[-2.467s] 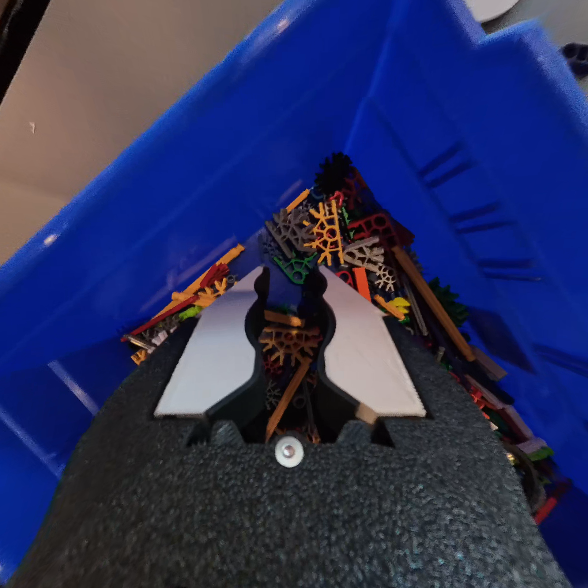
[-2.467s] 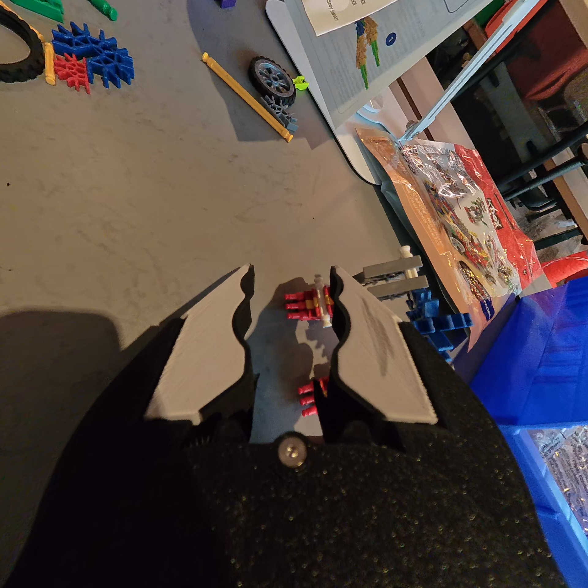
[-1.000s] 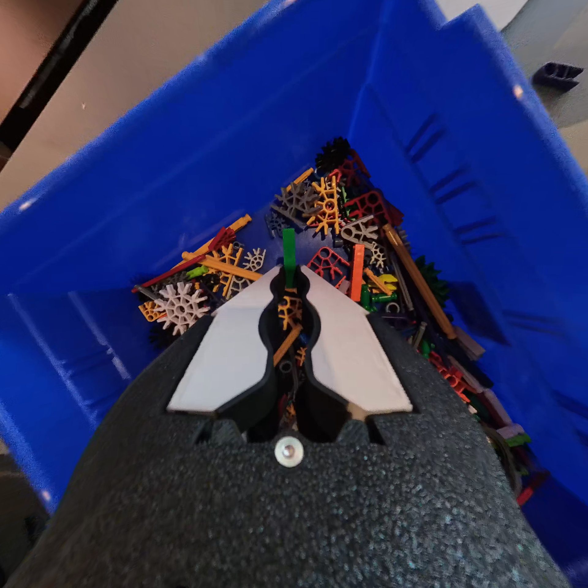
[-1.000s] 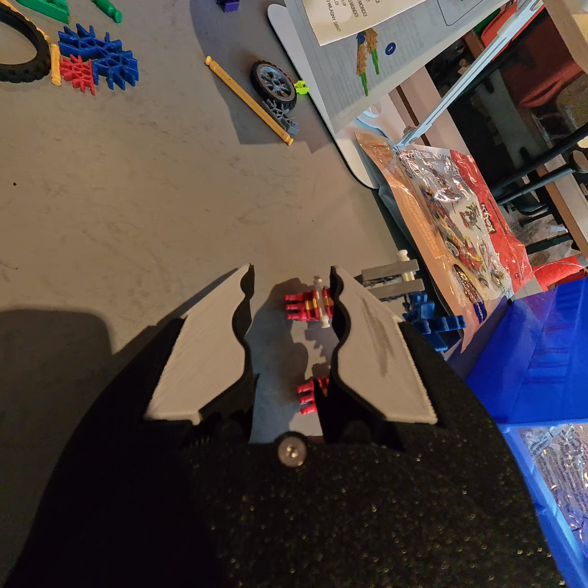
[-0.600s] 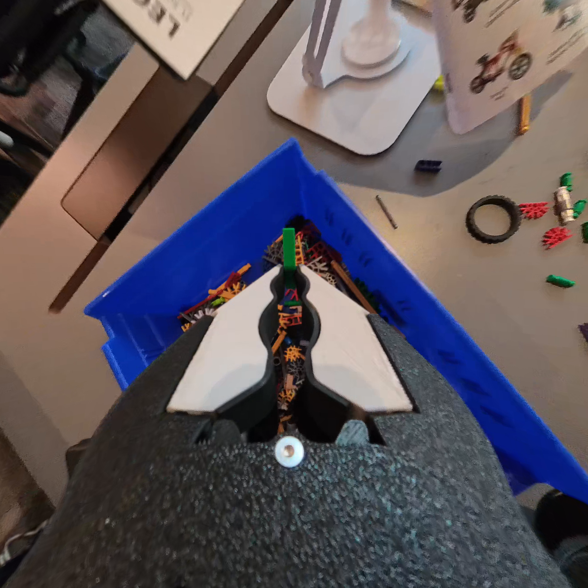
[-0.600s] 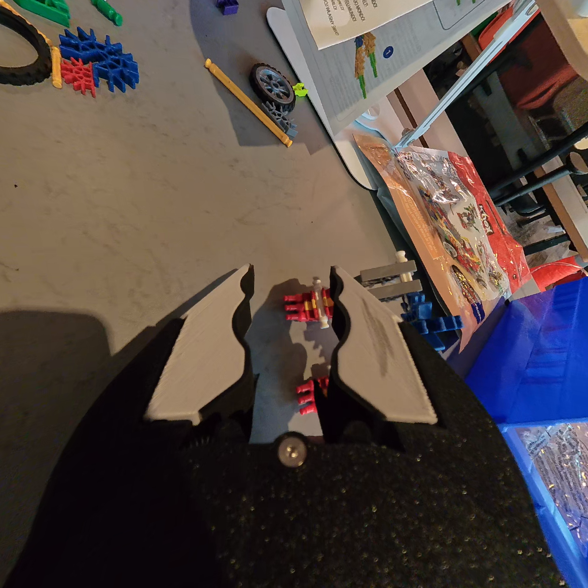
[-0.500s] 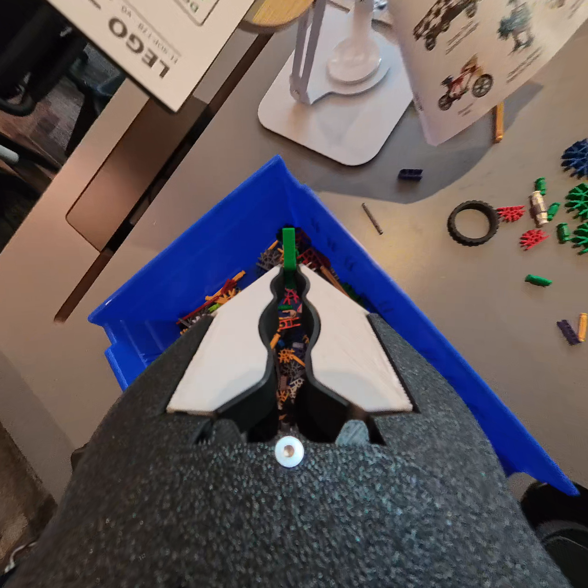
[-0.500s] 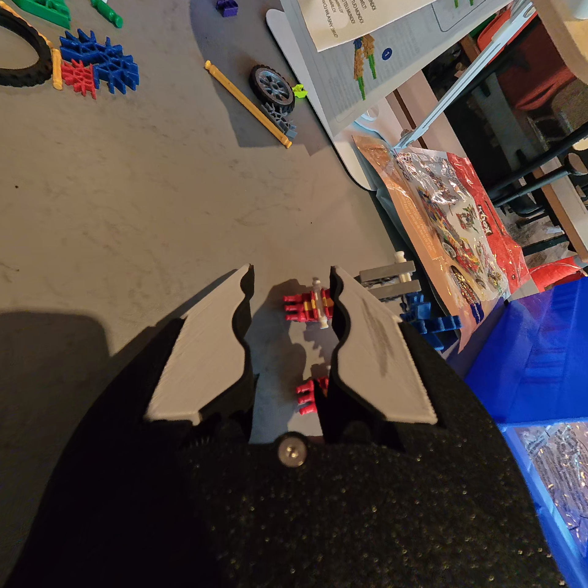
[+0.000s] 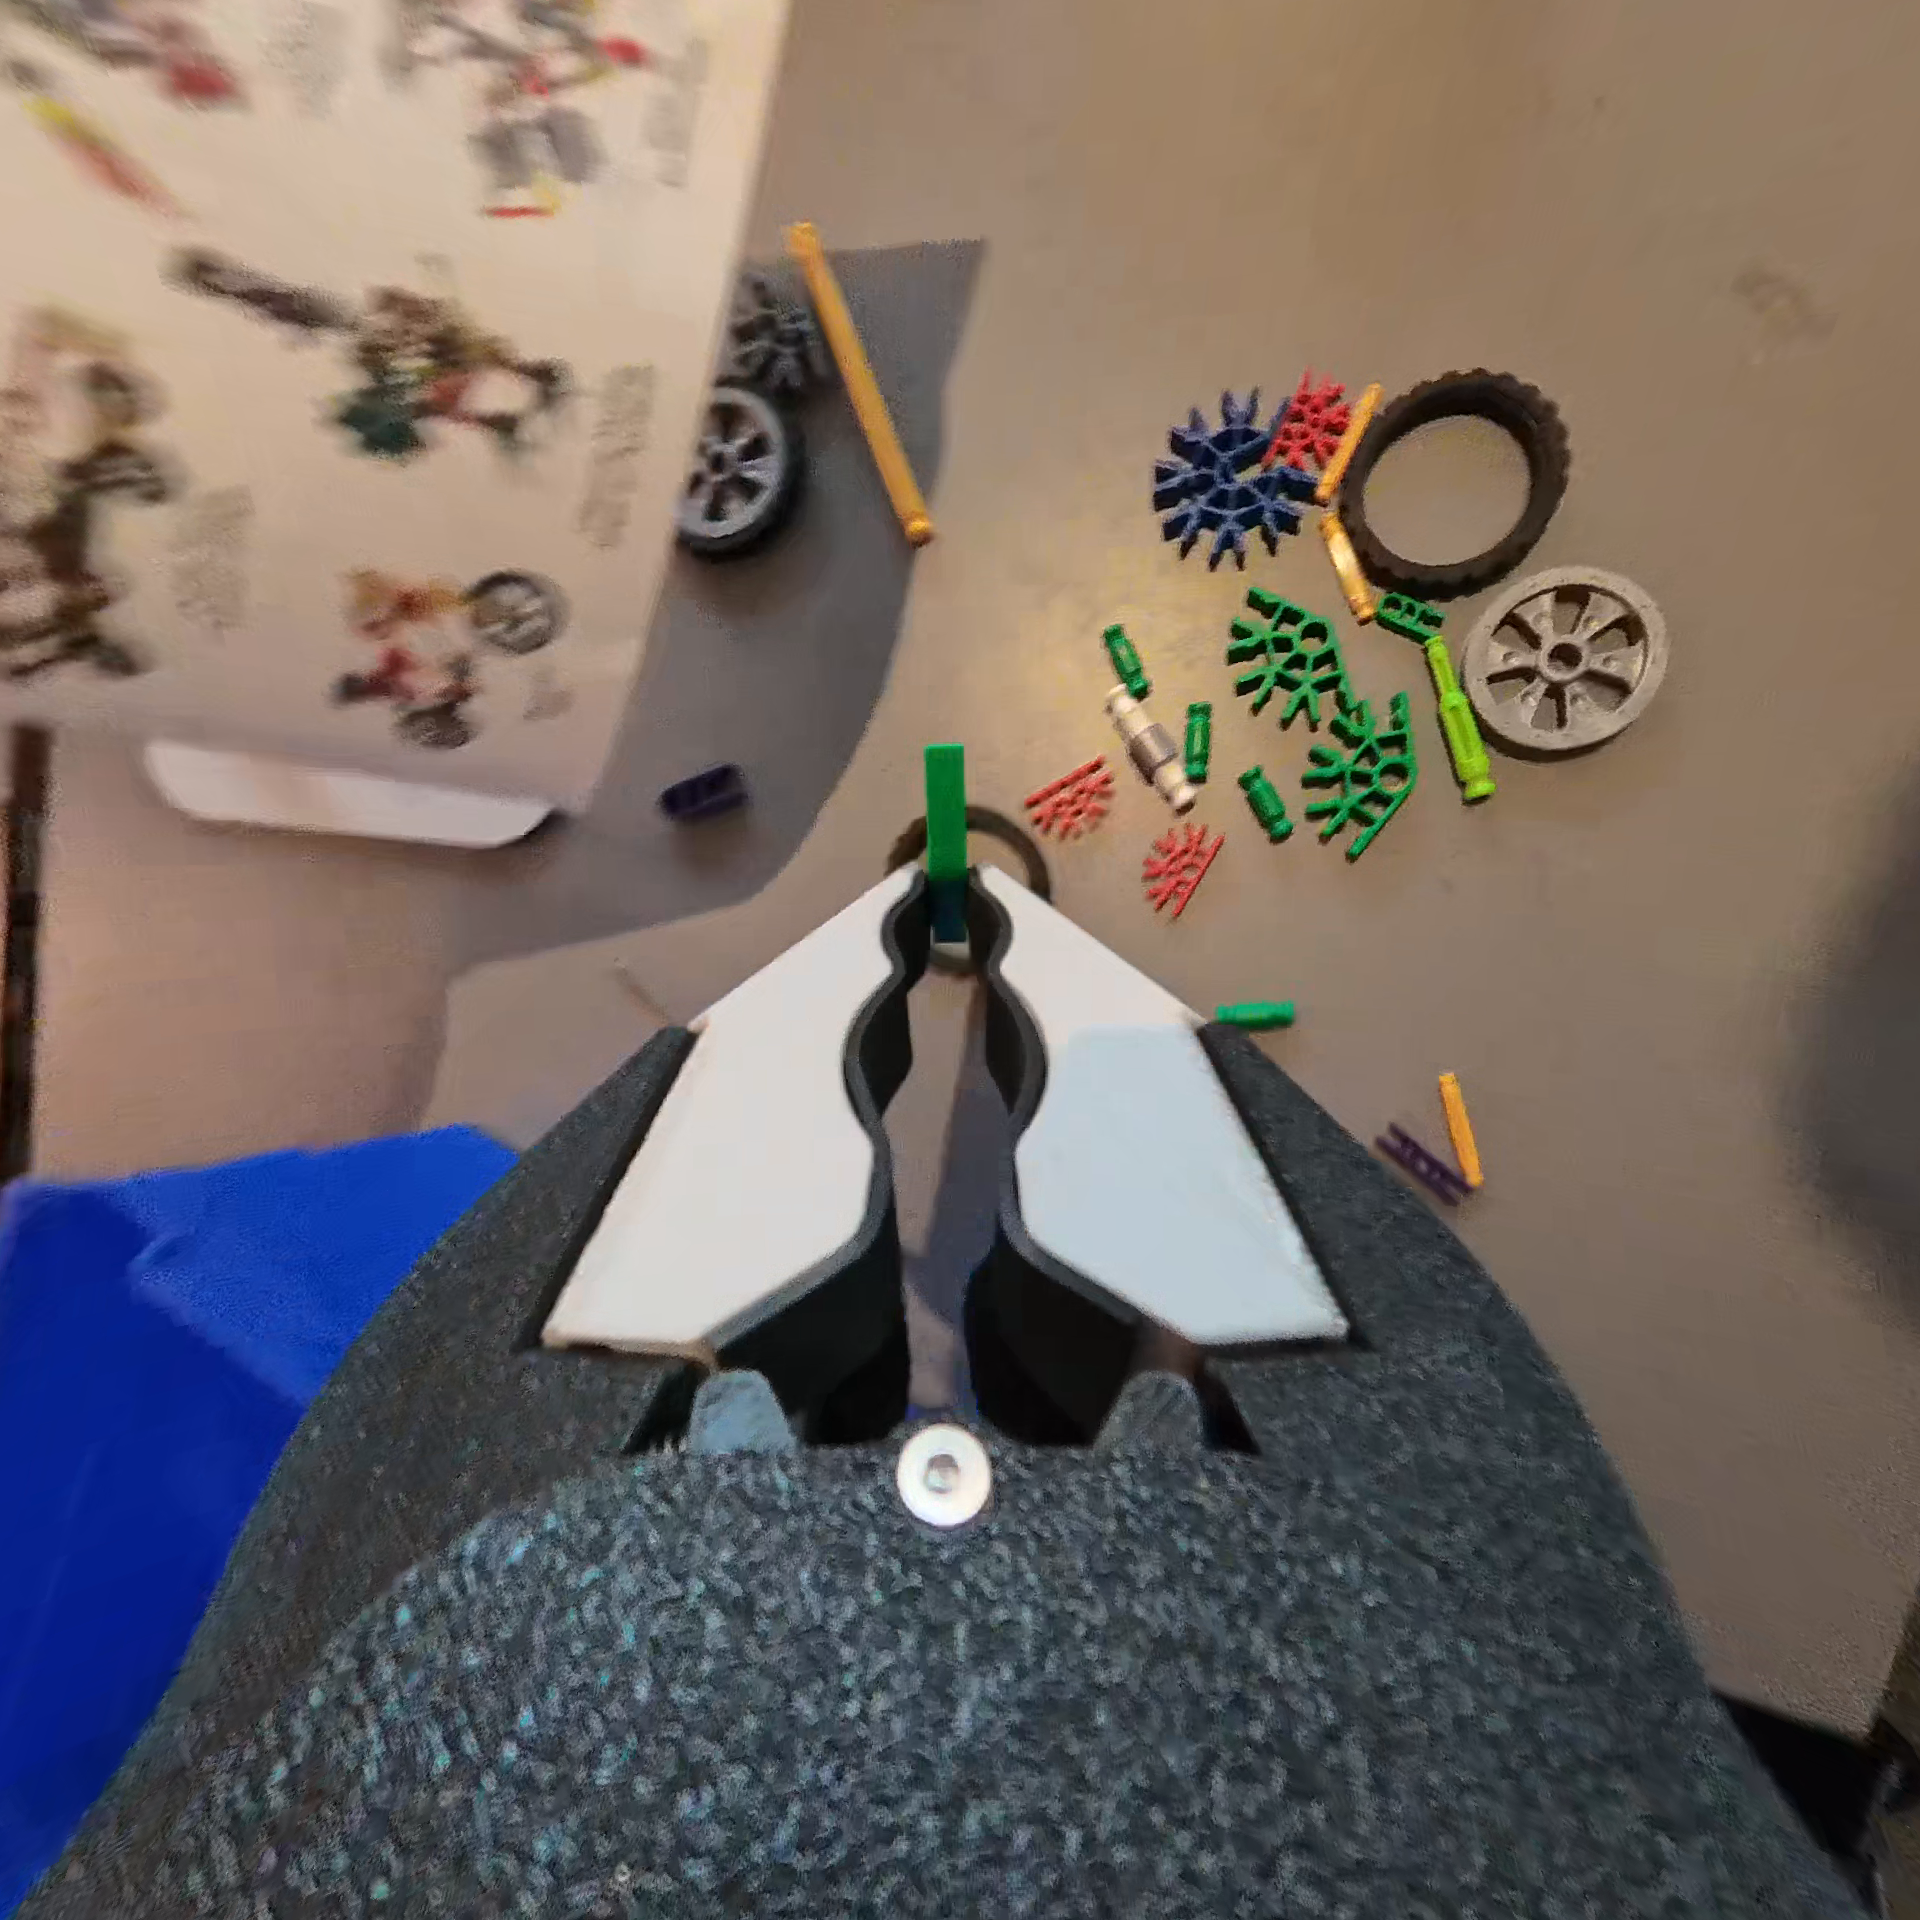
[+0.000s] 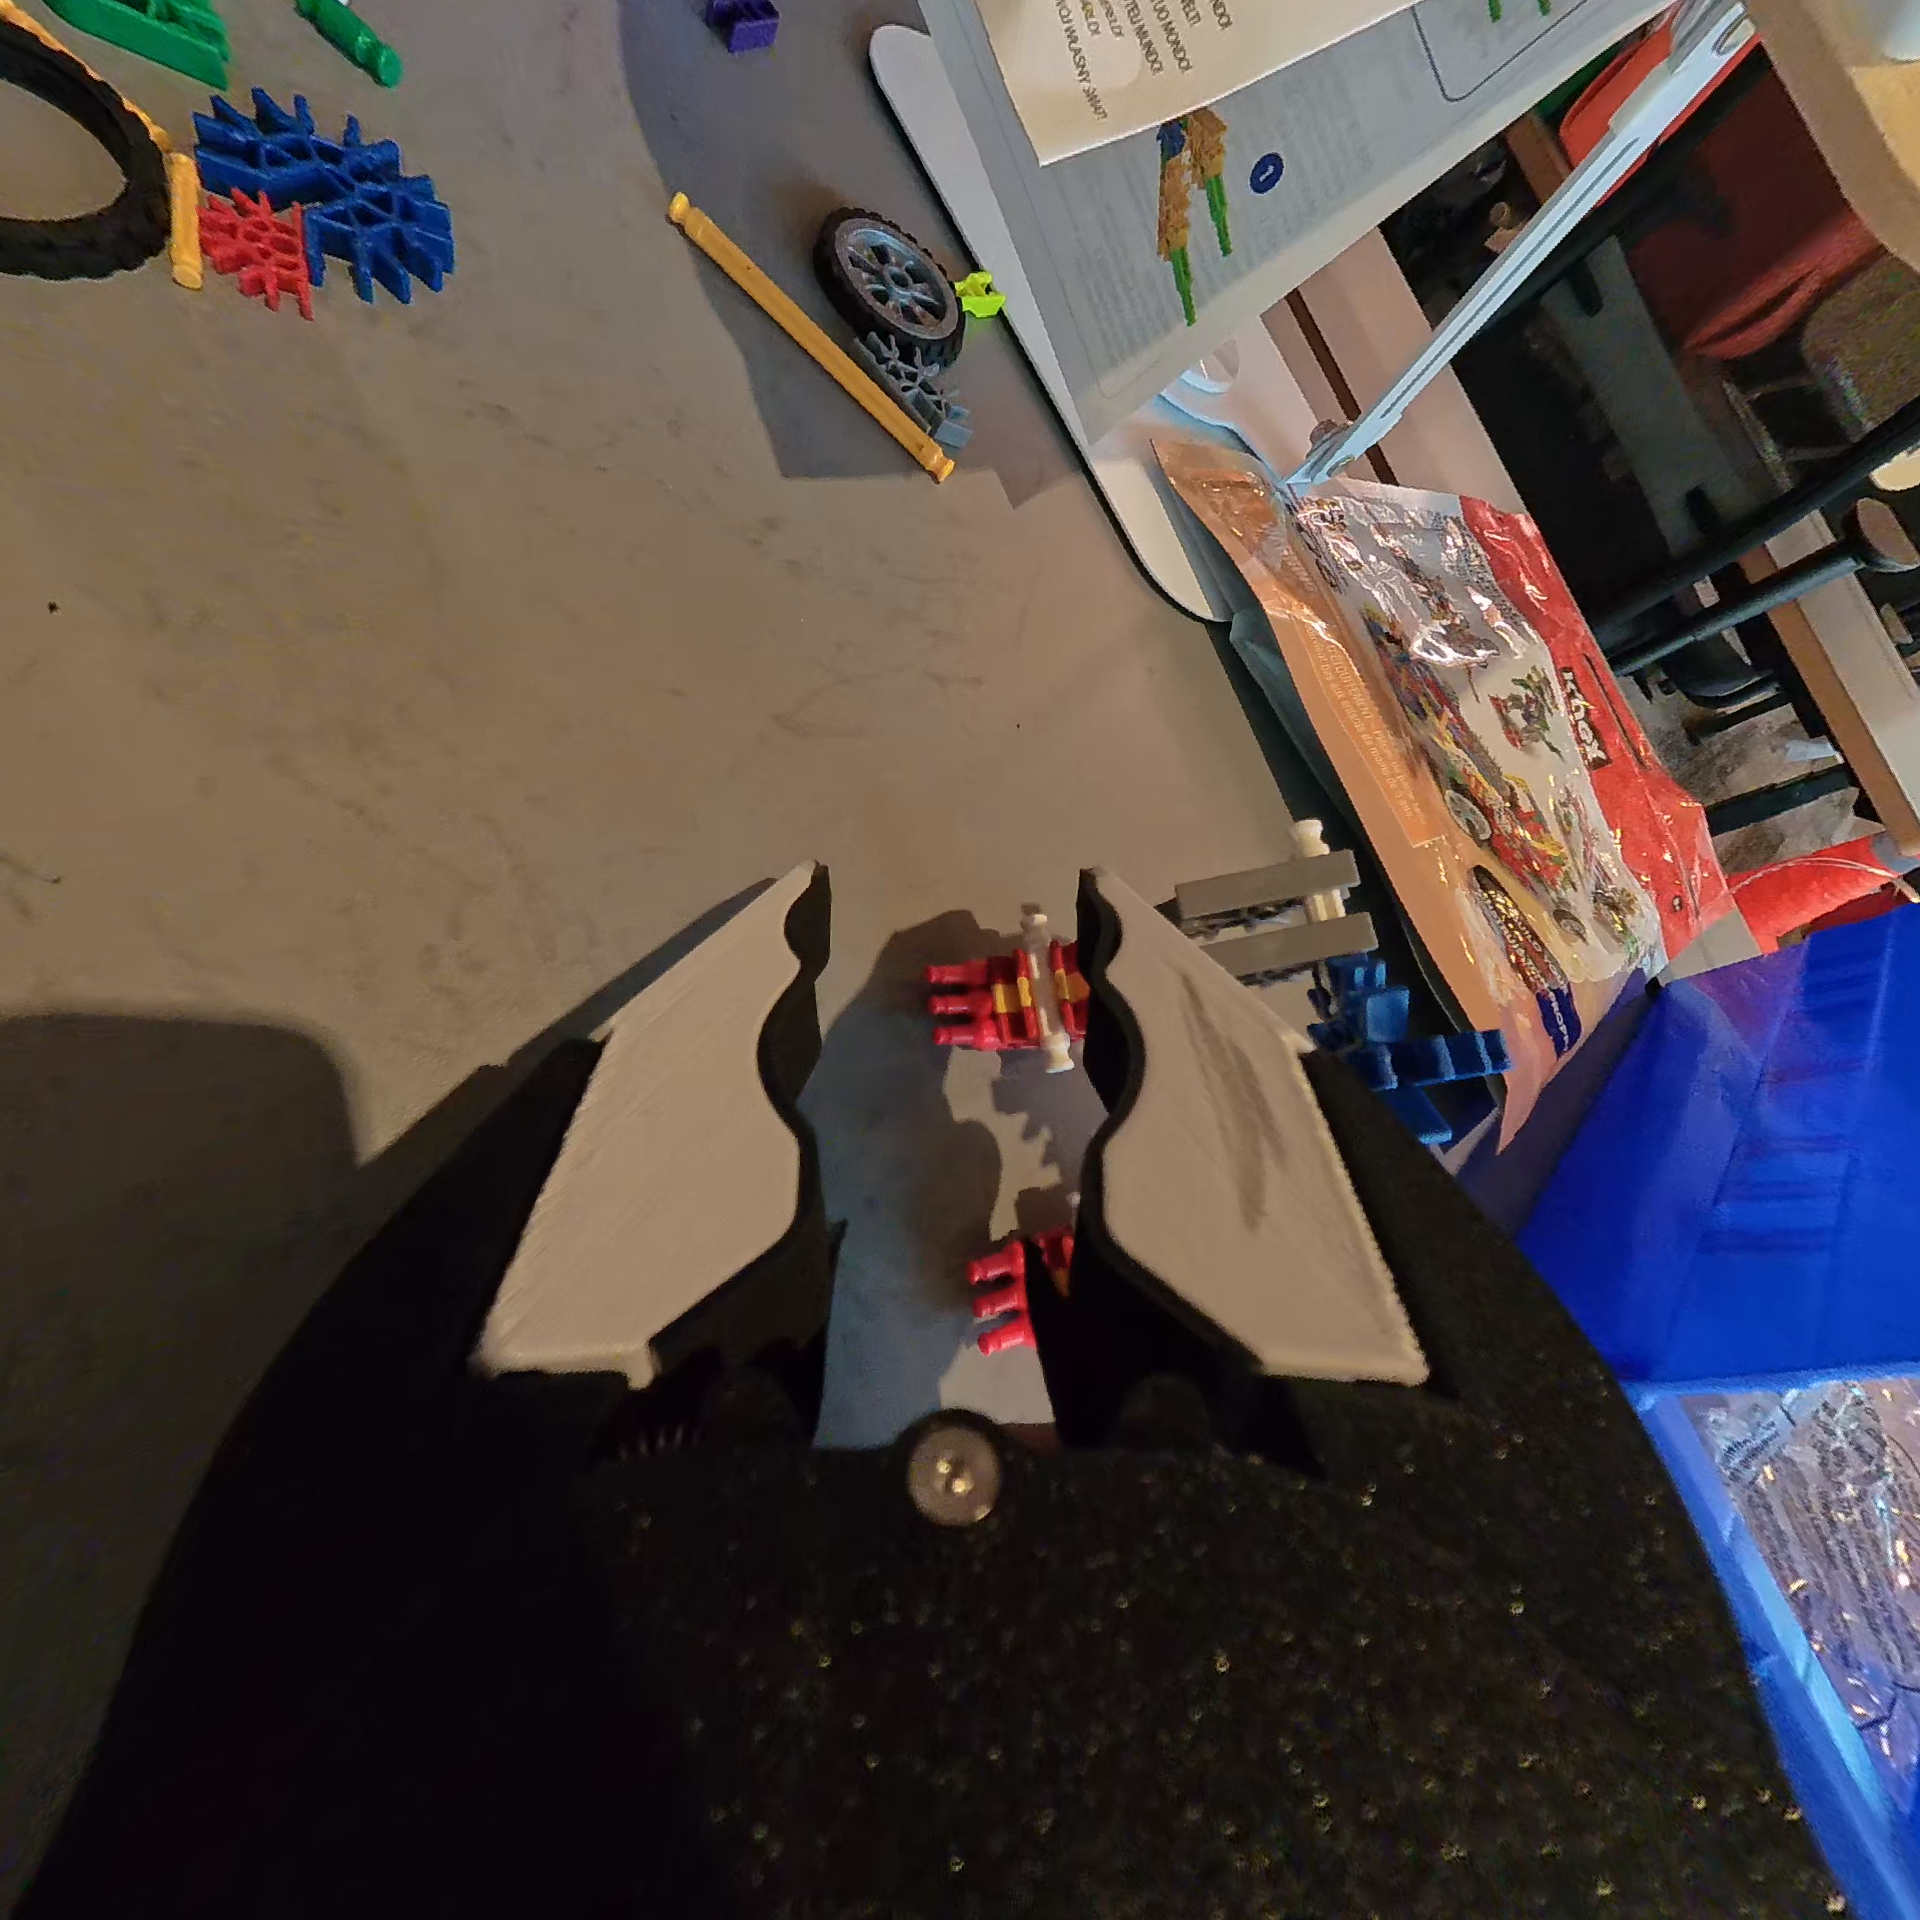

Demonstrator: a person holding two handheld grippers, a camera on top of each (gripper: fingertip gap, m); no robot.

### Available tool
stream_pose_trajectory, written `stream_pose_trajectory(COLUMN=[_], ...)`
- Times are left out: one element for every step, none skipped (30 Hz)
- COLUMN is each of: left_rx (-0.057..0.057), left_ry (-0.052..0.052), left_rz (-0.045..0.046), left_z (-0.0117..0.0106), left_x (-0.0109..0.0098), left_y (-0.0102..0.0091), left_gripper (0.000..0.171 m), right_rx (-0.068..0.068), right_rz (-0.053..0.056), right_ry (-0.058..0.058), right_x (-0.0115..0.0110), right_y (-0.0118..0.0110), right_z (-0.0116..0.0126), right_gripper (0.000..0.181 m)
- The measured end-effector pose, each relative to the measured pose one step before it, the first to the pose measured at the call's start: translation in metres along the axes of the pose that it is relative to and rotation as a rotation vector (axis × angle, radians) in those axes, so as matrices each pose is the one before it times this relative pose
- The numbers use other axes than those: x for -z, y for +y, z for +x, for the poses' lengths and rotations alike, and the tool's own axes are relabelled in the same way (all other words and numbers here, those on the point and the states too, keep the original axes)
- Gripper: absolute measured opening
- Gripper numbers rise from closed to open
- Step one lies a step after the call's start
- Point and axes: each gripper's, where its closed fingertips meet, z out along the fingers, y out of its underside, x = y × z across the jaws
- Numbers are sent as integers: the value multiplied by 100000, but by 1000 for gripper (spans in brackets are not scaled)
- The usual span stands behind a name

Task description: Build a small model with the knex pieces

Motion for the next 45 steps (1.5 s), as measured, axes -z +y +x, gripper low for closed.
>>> stream_pose_trajectory(left_rx=[-575,-932,-1670,-1103,-590,-112,430,647,1347,1598,1441,1574,1431,698,789,1324,1275,1492,2103,2894,2850,2141,2503,2877,1569,1172,1808,1318,614,375,22,-650,-906,-821,-2112,-2977,-2554,-3222,-3108,-1756,-1834,-2500,-1681,310,-453], left_ry=[1575,904,574,731,-39,467,1335,777,341,424,-511,-598,-747,-2664,-3052,-3284,-4503,-4822,-4155,-3060,-2698,-2358,-1437,-253,-2118,-2272,921,2790,794,-75,1832,2277,2680,4047,5005,2623,2719,3164,1483,-964,-1855,-140,2663,-281,-493], left_rz=[-82,-676,-866,-370,321,47,-502,-436,159,297,1156,1471,1321,1716,1438,1117,800,290,-353,-1864,-3288,-3213,-3225,-4266,-4362,-3019,-3224,-4114,-3349,-3339,-3613,-2526,-1641,-1458,-1830,-1405,-1866,-2125,-1430,-1540,-2980,-2660,452,3535,1041], left_z=[588,480,455,433,240,237,275,125,-28,-88,-300,-356,-395,-681,-811,-987,-1289,-1506,-1570,-1533,-1532,-1472,-1326,-1117,-1274,-1145,-534,-68,-216,-209,205,395,540,802,1062,780,799,885,559,17,-204,70,399,-162,-242], left_x=[-954,-722,-501,-320,-213,-205,-238,-193,-70,142,363,500,644,919,1181,1379,1520,1620,1589,1418,1175,936,702,434,234,83,-115,-256,-364,-453,-552,-581,-545,-544,-534,-524,-539,-555,-542,-518,-517,-507,-226,-6,-111], left_y=[-254,-211,-236,-310,-361,-222,-24,62,51,75,-33,-72,-33,-68,11,140,303,529,791,1162,1492,1593,1662,1846,1828,1541,1483,1530,1281,1132,1070,788,543,416,392,230,208,206,81,93,348,329,-130,-633,-234], left_gripper=[6,6,6,6,6,6,9,14,18,22,25,30,32,32,31,31,31,29,27,26,27,26,26,26,27,27,27,28,28,29,31,33,34,36,37,39,43,46,47,47,47,46,39,43,39], right_rx=[137,80,15,20,15,74,153,171,77,-21,-135,-116,-46,-10,-26,-17,-3,4,-17,-68,12,100,11,-31,-111,-194,-127,-85,-64,-166,-312,-450,-386,-260,-269,-294,-276,-240,-296,-396,-382,-238,-108,-120,-192], right_rz=[-36,96,175,175,57,-112,-226,-231,-152,-34,85,60,-131,-271,-202,-71,-107,-130,-74,-46,-121,-145,-113,-73,-2,40,-65,-255,-241,-3,265,354,269,247,343,519,555,353,167,144,190,148,72,72,112], right_ry=[74,120,123,26,-88,-181,-283,-223,-68,106,141,97,6,-70,-151,-208,-150,-32,17,-31,-23,-22,-52,26,-18,-129,-114,-73,-6,28,129,67,99,89,191,192,256,162,90,63,129,189,188,101,90], right_x=[13,26,32,20,-11,-28,-39,-49,-19,9,32,10,-16,-36,-31,-40,-27,-18,-12,0,-14,-7,-15,-10,-9,-23,-26,-36,-32,-7,-1,12,6,0,-1,21,23,15,6,7,11,24,6,6,8], right_y=[1,-27,-43,-43,-15,16,30,39,28,12,-3,-4,39,65,46,28,24,29,12,18,26,27,25,21,18,8,31,71,62,23,-19,-25,-18,-13,-33,-62,-70,-38,-2,-5,-5,2,14,14,-4], right_z=[3,10,27,6,-14,-42,-74,-61,-24,16,43,37,12,-15,-31,-38,-33,0,2,10,-6,-8,-10,13,4,-12,-1,-10,6,30,62,54,69,47,66,62,64,63,45,48,61,49,44,31,42], right_gripper=[47,47,47,47,47,47,47,47,47,47,47,47,47,47,47,47,47,47,47,47,47,47,47,47,47,47,47,47,47,47,47,47,47,47,47,47,47,47,47,47,47,47,47,47,47])
